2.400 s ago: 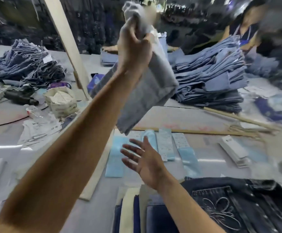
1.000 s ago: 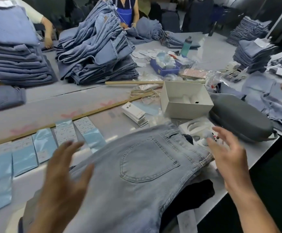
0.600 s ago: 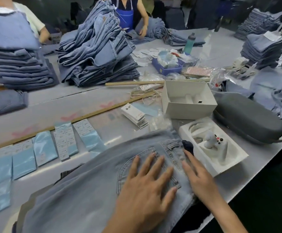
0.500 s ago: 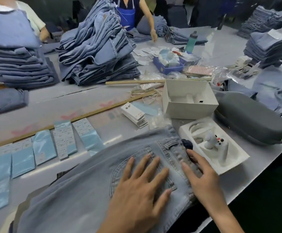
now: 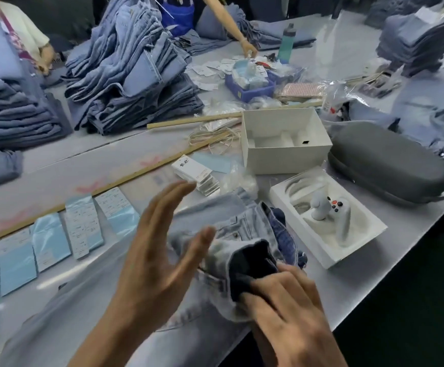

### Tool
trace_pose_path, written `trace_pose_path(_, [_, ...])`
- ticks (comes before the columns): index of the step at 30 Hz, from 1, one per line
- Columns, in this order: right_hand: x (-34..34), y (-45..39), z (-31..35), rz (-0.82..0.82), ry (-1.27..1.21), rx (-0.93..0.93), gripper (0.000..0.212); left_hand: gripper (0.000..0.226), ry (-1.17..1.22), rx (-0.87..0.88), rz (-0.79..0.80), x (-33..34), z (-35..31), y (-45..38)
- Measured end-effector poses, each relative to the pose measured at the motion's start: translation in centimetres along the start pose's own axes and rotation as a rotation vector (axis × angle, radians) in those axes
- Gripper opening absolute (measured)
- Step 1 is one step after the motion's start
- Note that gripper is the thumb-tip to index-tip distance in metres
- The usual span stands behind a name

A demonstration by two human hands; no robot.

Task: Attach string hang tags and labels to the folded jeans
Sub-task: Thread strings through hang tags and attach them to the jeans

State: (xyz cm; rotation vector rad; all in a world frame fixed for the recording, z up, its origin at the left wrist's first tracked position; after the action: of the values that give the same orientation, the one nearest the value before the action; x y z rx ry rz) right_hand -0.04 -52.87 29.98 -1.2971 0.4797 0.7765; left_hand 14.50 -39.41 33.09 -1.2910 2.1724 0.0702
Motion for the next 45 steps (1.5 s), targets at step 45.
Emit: trace_pose_path(45, [-1.6,-0.5,3.9,0.044,-0.029,0.099,0.014,0.035,0.551,-0.775,0.109,1.2,0.9,-2.2])
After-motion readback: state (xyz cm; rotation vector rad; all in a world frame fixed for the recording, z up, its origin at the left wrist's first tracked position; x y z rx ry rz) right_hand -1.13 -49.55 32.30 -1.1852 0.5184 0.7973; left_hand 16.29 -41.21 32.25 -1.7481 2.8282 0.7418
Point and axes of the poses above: each hand's wrist, its own y-axis away from the middle knuckle, its own x-axis out of the palm, z = x × y, the point moved 2 cm from there along -y, towards the middle knuckle, and after that the axes turned 2 degrees about -x, right-handed, at the moved point
